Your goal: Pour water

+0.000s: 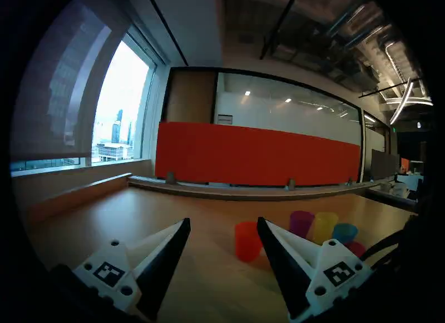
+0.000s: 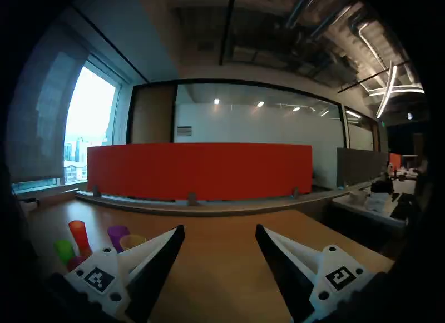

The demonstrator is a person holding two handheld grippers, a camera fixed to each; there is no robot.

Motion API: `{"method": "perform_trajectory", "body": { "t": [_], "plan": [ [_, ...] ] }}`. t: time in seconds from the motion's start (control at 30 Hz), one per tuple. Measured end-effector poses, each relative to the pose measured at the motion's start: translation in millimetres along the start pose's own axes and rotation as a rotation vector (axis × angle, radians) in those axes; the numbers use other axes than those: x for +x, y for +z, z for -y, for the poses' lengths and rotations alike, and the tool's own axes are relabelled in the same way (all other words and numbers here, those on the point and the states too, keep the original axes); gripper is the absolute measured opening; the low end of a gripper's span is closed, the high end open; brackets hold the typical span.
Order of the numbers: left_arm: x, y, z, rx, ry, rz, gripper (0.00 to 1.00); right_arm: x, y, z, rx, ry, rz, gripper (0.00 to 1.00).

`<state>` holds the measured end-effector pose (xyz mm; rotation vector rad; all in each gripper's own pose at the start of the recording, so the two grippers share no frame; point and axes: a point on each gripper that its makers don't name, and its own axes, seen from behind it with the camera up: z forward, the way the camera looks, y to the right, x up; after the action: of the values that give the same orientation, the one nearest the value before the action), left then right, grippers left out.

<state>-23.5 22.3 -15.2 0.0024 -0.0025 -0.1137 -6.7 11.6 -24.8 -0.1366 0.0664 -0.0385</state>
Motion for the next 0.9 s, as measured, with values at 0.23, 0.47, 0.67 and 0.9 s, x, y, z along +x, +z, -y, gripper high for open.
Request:
{"method": "perform_trajectory", "body": {
  "t": [0.23,0.47,0.67,0.9],
  "plan": [
    [-5.3,4.4,11.1,0.019,0.02,-0.012,0.88,-2.5,4.2,4.5,-0.008,-0.015,0.014,0.99],
    [-3.7,6.3,16.8,0.028,0.052,-0.035,0.88,-4.1,6.7,8.6,-0.007,0.002,0.025,0.99],
    [-5.3,8.1,19.9,0.038,0.082,-0.053,0.89,-4.5,4.7,9.5,-0.002,-0.001,0.034,0.99],
    [-11.8,10.1,21.0,0.04,0.081,-0.044,0.89,-4.6,3.0,5.6,-0.012,-0.016,0.035,0.99]
  ]
}}
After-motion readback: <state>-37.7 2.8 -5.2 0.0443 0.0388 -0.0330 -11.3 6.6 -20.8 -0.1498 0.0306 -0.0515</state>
